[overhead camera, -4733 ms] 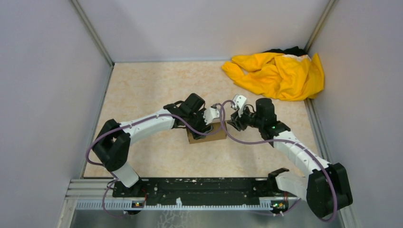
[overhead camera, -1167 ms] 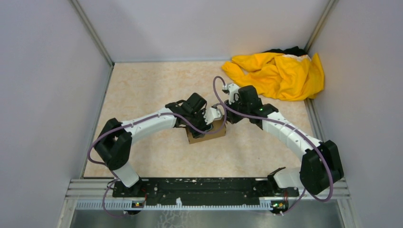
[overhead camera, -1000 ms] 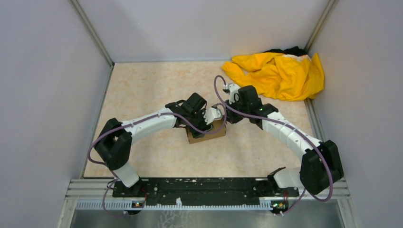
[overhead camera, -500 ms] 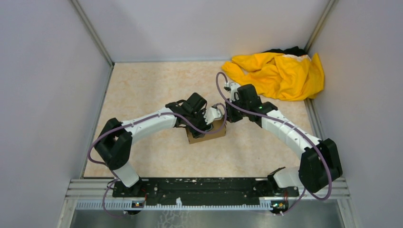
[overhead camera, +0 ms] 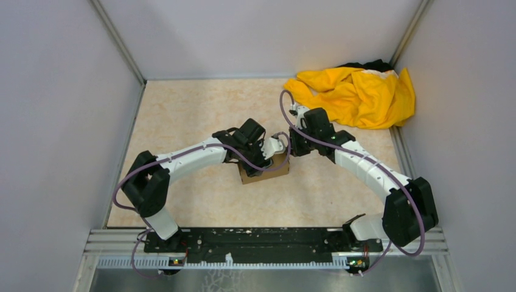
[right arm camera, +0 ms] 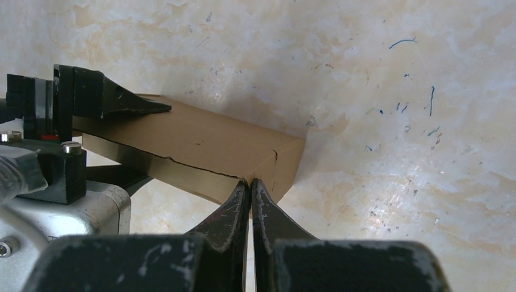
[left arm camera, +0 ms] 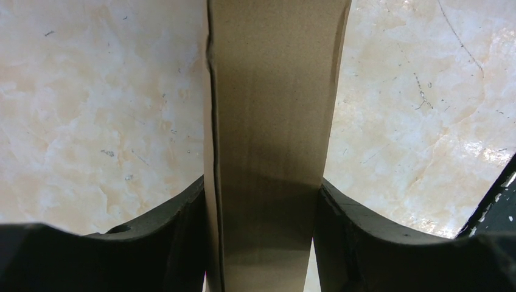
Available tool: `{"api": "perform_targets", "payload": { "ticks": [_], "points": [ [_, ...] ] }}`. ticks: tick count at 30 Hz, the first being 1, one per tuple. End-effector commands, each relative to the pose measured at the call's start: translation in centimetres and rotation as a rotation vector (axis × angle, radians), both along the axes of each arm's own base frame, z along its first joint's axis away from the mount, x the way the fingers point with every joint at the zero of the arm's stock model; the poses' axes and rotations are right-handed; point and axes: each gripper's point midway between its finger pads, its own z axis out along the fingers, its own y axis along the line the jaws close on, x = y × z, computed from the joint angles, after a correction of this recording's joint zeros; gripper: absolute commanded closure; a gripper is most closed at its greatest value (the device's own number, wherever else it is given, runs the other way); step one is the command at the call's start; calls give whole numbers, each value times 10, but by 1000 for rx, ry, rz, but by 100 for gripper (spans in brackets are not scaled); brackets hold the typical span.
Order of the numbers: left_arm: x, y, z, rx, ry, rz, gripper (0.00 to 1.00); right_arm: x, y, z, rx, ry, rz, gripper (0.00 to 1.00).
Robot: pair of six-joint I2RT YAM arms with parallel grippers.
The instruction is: Fold the paper box
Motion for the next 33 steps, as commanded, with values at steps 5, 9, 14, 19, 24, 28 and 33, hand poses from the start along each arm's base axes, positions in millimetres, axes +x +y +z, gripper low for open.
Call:
{"api": "perform_targets", "payload": {
  "ticks": [5,9,14,19,24,28,33],
  "points": [
    [-3,-14,-9,-15,15,-35,39,2,36,45,162,-31,61,100],
    [-3,-15,-8,-17,15,-36,39,3,39,45,184,-26,57,100],
    [-4,-15,-9,-17,16,-37,39,0,38,38,196,-14,45,100],
    [-4,-15,-9,-15,18,-37,39,0,39,40,215,-23,36,100],
    [-4,-15,-8,-16,14,-37,39,-2,37,35,210,-19,34,100],
    [-5,-14,-9,-13,15,-37,39,-6,33,28,201,-29,25,100],
    [-5,-14,-8,-14,12,-36,39,-13,21,12,165,-36,9,100]
  ]
}}
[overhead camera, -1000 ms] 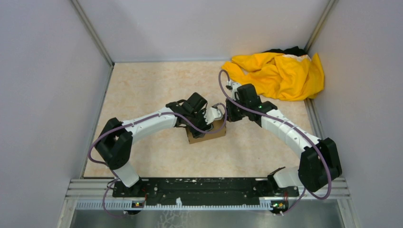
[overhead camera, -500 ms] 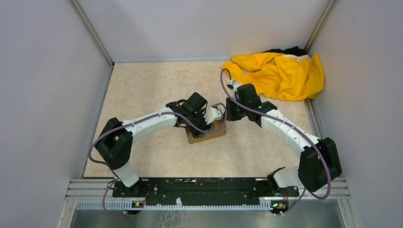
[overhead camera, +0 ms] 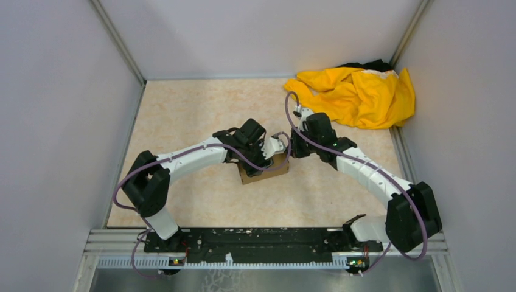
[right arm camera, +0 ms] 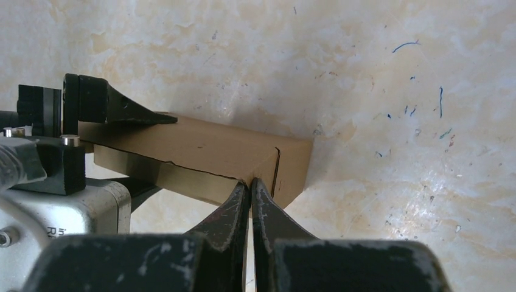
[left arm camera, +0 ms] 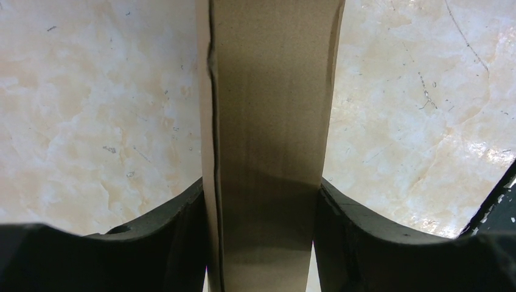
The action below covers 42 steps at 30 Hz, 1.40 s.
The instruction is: Fold the paper box
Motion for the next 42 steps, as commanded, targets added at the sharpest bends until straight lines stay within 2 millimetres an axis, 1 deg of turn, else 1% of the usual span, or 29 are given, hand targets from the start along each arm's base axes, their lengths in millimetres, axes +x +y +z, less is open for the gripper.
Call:
{"api": "perform_targets", "payload": {
  "ticks": [1,8,16,20,25,31,34,38,42],
  "points": [
    [-5,-15,-8,-26,15,-44,39,-16,16,12,85,-34,75,100],
    [-5,-15,-7,-24,11,-42,39,-20,3,5,34,-87,78,100],
    [-3,-14,-8,-20,7,-38,39,-23,-6,8,27,-194,81,100],
    [-2,-15,-8,-18,3,-36,39,-24,-10,10,35,-246,74,100],
    [0,-14,-10,-6,3,-25,40,-26,-10,6,30,-274,82,100],
    [13,-12,-14,44,-13,26,45,-27,-11,0,24,-318,82,100],
    [17,-11,-18,57,-24,40,46,-26,-11,-1,16,-351,82,100],
    [23,-7,-18,58,-61,62,46,-26,-13,-9,0,-357,80,100],
    [36,-2,-13,66,-124,97,46,-26,-14,-17,-5,-357,77,100]
  ]
}}
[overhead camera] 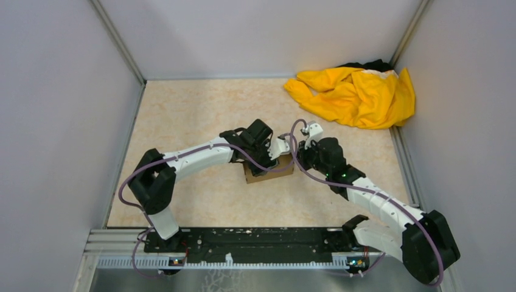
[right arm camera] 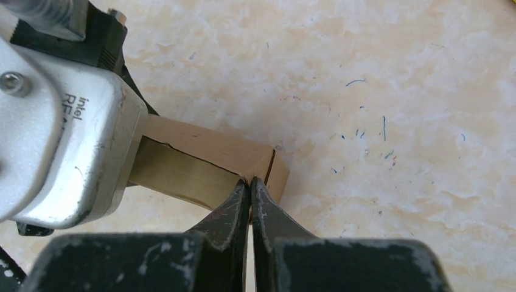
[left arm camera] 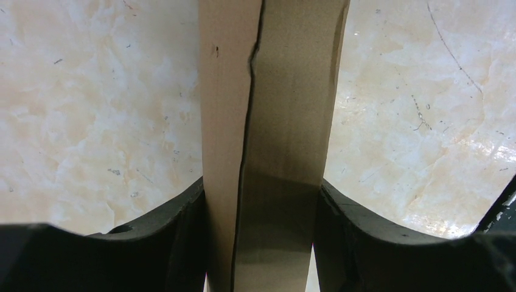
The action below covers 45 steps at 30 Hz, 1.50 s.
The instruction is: Fold the paper box
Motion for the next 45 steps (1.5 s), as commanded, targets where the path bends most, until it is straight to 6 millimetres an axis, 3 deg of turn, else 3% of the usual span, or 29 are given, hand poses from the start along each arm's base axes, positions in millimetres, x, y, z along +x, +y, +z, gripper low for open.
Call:
{"api": "perform_targets", "payload": {
  "ticks": [1,7,9,19,23,29,34,39,45],
  "points": [
    [31,11,-9,38,-107,102,46,-13,12,-7,10,-1,71,100],
    [51,10,-4,38,-172,134,46,-6,14,-7,-10,-18,77,99],
    [55,7,-3,37,-179,135,46,-2,15,-2,-13,-26,75,92],
    [63,7,-6,13,-176,128,46,11,16,17,-25,-44,49,82],
    [64,6,-5,-17,-149,118,46,23,5,36,9,-41,-20,80],
    [64,5,-7,-36,-118,109,46,62,-21,65,132,13,-104,84],
    [65,6,-9,-42,-101,108,46,93,-14,76,136,87,-98,79],
    [65,5,-11,-49,-86,103,46,105,1,87,166,85,-34,79],
    [65,4,-11,-53,-80,102,45,113,12,80,175,113,10,79]
  ]
}}
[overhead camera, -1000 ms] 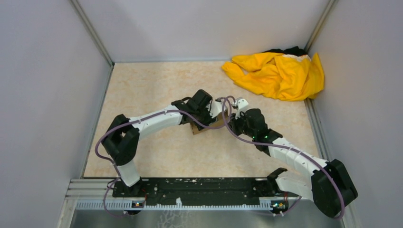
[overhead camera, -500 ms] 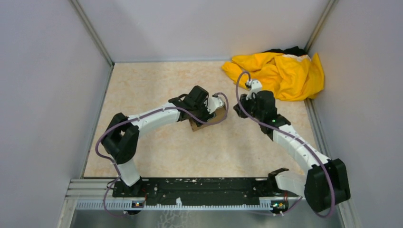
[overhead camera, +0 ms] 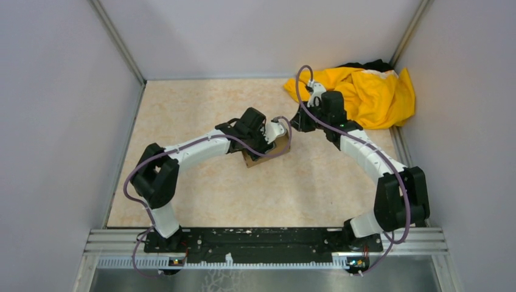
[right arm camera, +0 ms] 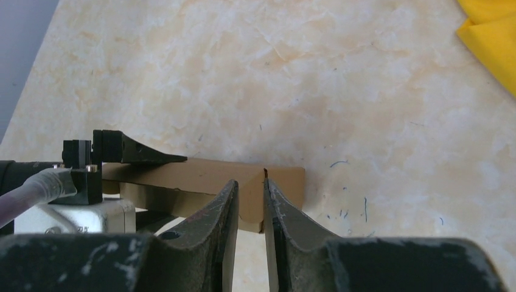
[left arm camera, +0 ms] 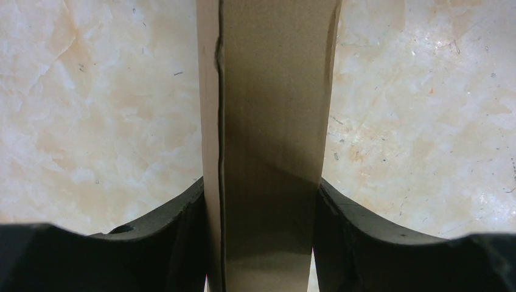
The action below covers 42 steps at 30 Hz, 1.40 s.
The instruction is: Fold the paper box
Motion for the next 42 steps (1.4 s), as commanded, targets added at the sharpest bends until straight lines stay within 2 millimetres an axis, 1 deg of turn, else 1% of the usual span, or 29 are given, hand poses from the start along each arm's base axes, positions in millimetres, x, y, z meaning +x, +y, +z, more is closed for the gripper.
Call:
{"api": "perform_targets", "payload": {
  "ticks": [1,8,13,16,18,27,31,42],
  "points": [
    [-1,-1,-20,16,41,-24,45,12,14,22,51,-43,51,79],
    [-1,-3,-24,20,50,-27,46,9,30,18,22,-69,97,77],
    [0,-4,-27,21,57,-30,45,8,35,13,8,-73,110,75],
    [-1,-4,-30,27,64,-31,46,4,40,9,-6,-74,135,75],
    [-1,-4,-32,30,69,-31,46,1,40,2,-25,-61,137,76],
    [0,-6,-35,25,82,-36,45,-19,33,-30,-77,-19,136,86],
    [-1,-6,-35,22,87,-39,45,-26,28,-45,-96,7,133,89],
    [-3,-8,-36,19,96,-42,45,-43,22,-68,-124,38,129,91]
  ]
}}
